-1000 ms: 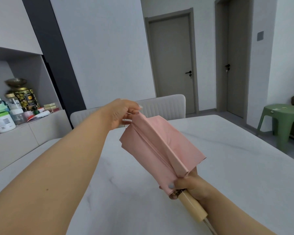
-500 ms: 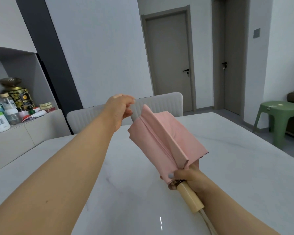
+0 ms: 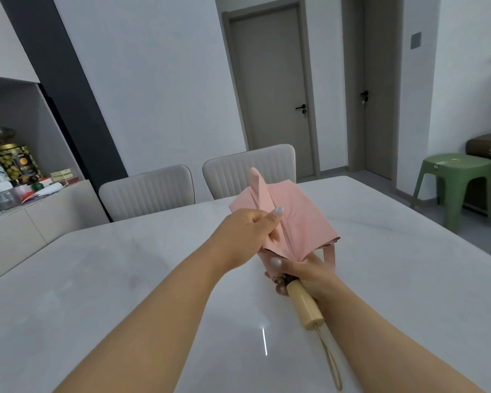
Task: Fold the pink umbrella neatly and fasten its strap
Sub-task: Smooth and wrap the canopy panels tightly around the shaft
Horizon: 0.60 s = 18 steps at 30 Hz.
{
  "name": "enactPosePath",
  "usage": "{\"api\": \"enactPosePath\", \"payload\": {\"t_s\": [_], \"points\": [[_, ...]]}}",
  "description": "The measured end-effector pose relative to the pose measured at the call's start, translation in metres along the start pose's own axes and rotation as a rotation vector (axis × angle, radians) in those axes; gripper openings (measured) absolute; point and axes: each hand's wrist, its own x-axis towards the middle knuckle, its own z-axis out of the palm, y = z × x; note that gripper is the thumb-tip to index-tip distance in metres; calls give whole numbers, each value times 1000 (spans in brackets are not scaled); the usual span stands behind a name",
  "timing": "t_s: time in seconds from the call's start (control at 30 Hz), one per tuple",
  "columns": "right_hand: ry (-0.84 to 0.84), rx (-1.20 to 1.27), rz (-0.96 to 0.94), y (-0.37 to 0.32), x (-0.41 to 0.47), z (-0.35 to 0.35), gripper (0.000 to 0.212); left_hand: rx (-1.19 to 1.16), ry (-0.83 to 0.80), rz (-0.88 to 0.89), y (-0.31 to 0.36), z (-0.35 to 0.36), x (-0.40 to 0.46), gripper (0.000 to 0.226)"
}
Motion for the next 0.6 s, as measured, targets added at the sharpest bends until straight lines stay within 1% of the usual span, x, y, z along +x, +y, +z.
{"api": "enactPosePath", "payload": {"t_s": [0.07,0.1,0.13,0.2,0.23,0.3,0.37,0.43,0.5,0.6], "points": [[-6,20,-1,-1,-1,2,77,-32,69,-21,-8,1,2,43],[-5,59,-7,-2,-2,3,88,-81,99,-29,-13,1,2,35],[-7,107,-15,-1,-1,3,95,-145,120,-42,-19,1,2,25],[-1,204,-33,-2,-1,3,100,-284,133,-75,-29,2,-2,7],[3,252,-38,-3,-2,4,99,-340,141,-86,-32,4,-4,6],[29,330,-31,-1,0,4,94,-422,183,-95,-38,9,-11,8],[51,331,-19,-2,-1,4,88,-447,255,-108,-44,17,-17,8],[68,295,-14,-1,-3,3,69,-488,285,-143,-52,25,-20,10],[65,253,-30,-1,-5,3,49,-552,276,-179,-59,32,-22,10],[46,165,-43,0,-6,2,23,-554,239,-161,-61,34,-23,13]]}}
